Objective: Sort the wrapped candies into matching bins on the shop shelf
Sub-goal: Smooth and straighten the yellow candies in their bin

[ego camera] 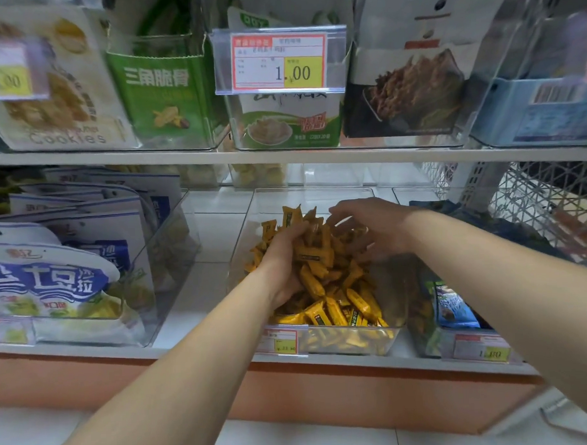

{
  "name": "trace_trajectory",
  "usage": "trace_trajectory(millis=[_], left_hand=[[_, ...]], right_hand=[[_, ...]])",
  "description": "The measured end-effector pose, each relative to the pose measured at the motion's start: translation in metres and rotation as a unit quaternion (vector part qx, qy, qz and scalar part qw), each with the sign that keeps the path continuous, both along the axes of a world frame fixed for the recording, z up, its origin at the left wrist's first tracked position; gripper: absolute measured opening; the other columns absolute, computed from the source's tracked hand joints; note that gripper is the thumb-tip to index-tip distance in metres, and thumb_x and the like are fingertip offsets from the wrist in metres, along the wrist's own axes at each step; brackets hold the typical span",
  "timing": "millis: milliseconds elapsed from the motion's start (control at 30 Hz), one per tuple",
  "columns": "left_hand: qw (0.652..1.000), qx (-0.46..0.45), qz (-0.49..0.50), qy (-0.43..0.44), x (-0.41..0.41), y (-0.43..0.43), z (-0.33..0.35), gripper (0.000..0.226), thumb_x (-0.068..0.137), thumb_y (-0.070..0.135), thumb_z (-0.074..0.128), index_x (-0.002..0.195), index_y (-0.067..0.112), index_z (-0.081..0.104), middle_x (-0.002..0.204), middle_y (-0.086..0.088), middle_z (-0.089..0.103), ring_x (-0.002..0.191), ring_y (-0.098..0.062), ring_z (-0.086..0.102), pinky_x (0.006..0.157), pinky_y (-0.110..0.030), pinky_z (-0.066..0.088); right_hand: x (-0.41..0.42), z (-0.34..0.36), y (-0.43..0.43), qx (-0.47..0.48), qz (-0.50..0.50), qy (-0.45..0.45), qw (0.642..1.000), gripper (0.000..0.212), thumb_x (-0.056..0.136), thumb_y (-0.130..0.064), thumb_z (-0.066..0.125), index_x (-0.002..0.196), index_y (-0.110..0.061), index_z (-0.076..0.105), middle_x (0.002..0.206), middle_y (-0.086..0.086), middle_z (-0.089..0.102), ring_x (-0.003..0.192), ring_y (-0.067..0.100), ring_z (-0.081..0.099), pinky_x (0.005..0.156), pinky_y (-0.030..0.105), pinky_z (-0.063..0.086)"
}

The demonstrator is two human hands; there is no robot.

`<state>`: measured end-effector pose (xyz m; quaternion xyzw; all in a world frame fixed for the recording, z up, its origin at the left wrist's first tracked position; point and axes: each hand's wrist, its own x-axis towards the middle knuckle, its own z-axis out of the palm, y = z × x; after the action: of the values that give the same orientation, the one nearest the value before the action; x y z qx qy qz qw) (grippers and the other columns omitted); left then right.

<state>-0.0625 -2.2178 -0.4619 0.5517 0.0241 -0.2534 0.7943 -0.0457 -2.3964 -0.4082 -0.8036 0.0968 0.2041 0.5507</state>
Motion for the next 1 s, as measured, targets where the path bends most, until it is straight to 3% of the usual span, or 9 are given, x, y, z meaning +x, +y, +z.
trace_trajectory(millis=[200, 267, 333, 433, 567, 667, 767, 900, 1000], left_hand=[[0.979, 0.171, -0.013, -0.108, -0.010, 0.011, 0.015, 0.048, 0.079, 0.051, 0.061, 0.122, 0.030, 0.064, 0.122, -0.008, 0.069, 0.108, -0.031, 0.066, 0.097, -0.051, 0.051], [0.944, 0.267, -0.030, -0.192, -0.016, 0.019, 0.023, 0.039, 0.071, 0.057, 0.060, 0.108, 0.050, 0.066, 0.126, 0.006, 0.065, 0.117, -0.020, 0.060, 0.105, -0.047, 0.045], [0.906, 0.336, -0.014, -0.256, -0.014, 0.031, 0.030, 0.047, 0.072, 0.058, 0.059, 0.116, 0.045, 0.066, 0.124, 0.012, 0.065, 0.117, -0.013, 0.058, 0.105, -0.037, 0.044], [0.808, 0.457, 0.046, -0.369, -0.007, 0.056, 0.038, 0.028, 0.083, 0.049, 0.061, 0.107, 0.036, 0.068, 0.101, 0.020, 0.067, 0.099, -0.008, 0.063, 0.078, -0.015, 0.045], [0.718, 0.573, 0.111, -0.379, 0.000, 0.095, 0.023, 0.040, 0.088, 0.033, 0.065, 0.126, 0.028, 0.057, 0.117, 0.005, 0.062, 0.101, -0.018, 0.064, 0.075, -0.026, 0.048], [0.731, 0.593, 0.088, -0.326, 0.004, 0.109, 0.003, 0.053, 0.088, 0.025, 0.064, 0.138, 0.022, 0.049, 0.133, -0.005, 0.056, 0.111, -0.027, 0.061, 0.089, -0.032, 0.048], [0.760, 0.565, 0.091, -0.309, 0.007, 0.112, -0.005, 0.036, 0.092, 0.025, 0.055, 0.128, 0.025, 0.056, 0.122, -0.002, 0.067, 0.108, -0.026, 0.063, 0.085, -0.029, 0.048], [0.727, 0.606, 0.079, -0.314, 0.007, 0.116, -0.005, 0.042, 0.087, 0.037, 0.045, 0.129, 0.035, 0.052, 0.122, -0.003, 0.066, 0.107, -0.029, 0.063, 0.087, -0.040, 0.054], [0.728, 0.599, 0.084, -0.322, 0.003, 0.112, -0.004, 0.042, 0.088, 0.036, 0.046, 0.130, 0.038, 0.051, 0.122, -0.001, 0.066, 0.104, -0.028, 0.063, 0.081, -0.035, 0.052]], right_hand=[[-0.005, 0.003, 0.016, -0.104, -0.033, -0.131, 0.985, 0.016, 0.093, -0.035, 0.059, 0.097, -0.022, 0.068, 0.109, -0.001, 0.070, 0.100, 0.023, 0.066, 0.093, 0.041, 0.054], [-0.007, 0.000, 0.028, -0.116, -0.044, -0.197, 0.972, 0.012, 0.092, -0.034, 0.057, 0.095, -0.026, 0.065, 0.110, -0.004, 0.067, 0.101, 0.021, 0.064, 0.091, 0.039, 0.052], [-0.012, -0.006, 0.040, -0.129, -0.046, -0.246, 0.960, 0.015, 0.093, -0.035, 0.055, 0.101, -0.028, 0.064, 0.106, -0.008, 0.065, 0.099, 0.016, 0.061, 0.083, 0.034, 0.048], [-0.021, -0.022, 0.058, -0.149, -0.025, -0.278, 0.949, 0.012, 0.094, -0.036, 0.055, 0.094, -0.029, 0.064, 0.093, -0.010, 0.064, 0.087, 0.012, 0.059, 0.067, 0.027, 0.041], [-0.025, -0.039, 0.090, -0.118, 0.179, -0.260, 0.942, 0.013, 0.094, -0.032, 0.063, 0.098, -0.024, 0.073, 0.105, -0.006, 0.069, 0.100, 0.013, 0.061, 0.081, 0.028, 0.044], [-0.023, -0.051, 0.107, -0.171, 0.349, -0.243, 0.889, 0.033, 0.095, -0.042, 0.063, 0.124, -0.028, 0.069, 0.142, -0.003, 0.052, 0.133, 0.017, 0.043, 0.111, 0.031, 0.031], [-0.019, -0.063, 0.109, -0.350, 0.424, -0.221, 0.805, 0.057, 0.085, -0.071, 0.054, 0.137, -0.048, 0.051, 0.161, -0.010, 0.020, 0.148, 0.028, 0.012, 0.120, 0.051, 0.017], [-0.005, -0.053, 0.087, -0.482, 0.425, -0.171, 0.747, 0.066, 0.083, -0.078, 0.045, 0.140, -0.046, 0.048, 0.163, -0.011, 0.014, 0.148, 0.032, 0.016, 0.113, 0.051, 0.030], [-0.002, -0.035, 0.052, -0.567, 0.429, -0.139, 0.689, 0.067, 0.084, -0.078, 0.046, 0.140, -0.041, 0.050, 0.158, -0.004, 0.031, 0.142, 0.030, 0.032, 0.108, 0.044, 0.038]])
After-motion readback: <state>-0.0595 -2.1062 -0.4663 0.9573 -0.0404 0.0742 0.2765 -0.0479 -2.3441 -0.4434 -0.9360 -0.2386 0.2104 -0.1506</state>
